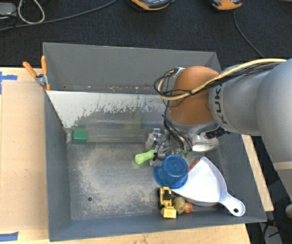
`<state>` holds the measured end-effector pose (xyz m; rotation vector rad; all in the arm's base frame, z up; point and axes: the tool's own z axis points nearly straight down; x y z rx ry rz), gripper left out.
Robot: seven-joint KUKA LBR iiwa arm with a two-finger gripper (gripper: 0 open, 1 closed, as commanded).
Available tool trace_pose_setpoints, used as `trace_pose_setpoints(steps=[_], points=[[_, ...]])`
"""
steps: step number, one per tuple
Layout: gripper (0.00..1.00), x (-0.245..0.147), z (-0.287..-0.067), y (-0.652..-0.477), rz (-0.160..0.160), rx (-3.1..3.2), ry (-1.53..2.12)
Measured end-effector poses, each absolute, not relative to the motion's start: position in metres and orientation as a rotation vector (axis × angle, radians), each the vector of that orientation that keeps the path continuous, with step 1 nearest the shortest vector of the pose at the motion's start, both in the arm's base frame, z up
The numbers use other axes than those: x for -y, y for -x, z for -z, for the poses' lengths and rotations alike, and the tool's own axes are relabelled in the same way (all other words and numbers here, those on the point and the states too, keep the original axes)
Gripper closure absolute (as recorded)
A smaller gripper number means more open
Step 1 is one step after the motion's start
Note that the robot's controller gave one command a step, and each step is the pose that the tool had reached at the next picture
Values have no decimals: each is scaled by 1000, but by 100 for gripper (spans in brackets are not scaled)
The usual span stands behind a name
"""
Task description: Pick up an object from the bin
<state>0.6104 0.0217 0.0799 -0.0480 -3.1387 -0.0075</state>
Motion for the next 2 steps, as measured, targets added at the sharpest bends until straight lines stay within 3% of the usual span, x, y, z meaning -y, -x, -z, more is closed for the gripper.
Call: trace_pose_setpoints(steps=[1, 2], points=[[0, -21, -79, -610, 5, 3138, 49], [0, -21, -79, -610, 4, 3137, 49]])
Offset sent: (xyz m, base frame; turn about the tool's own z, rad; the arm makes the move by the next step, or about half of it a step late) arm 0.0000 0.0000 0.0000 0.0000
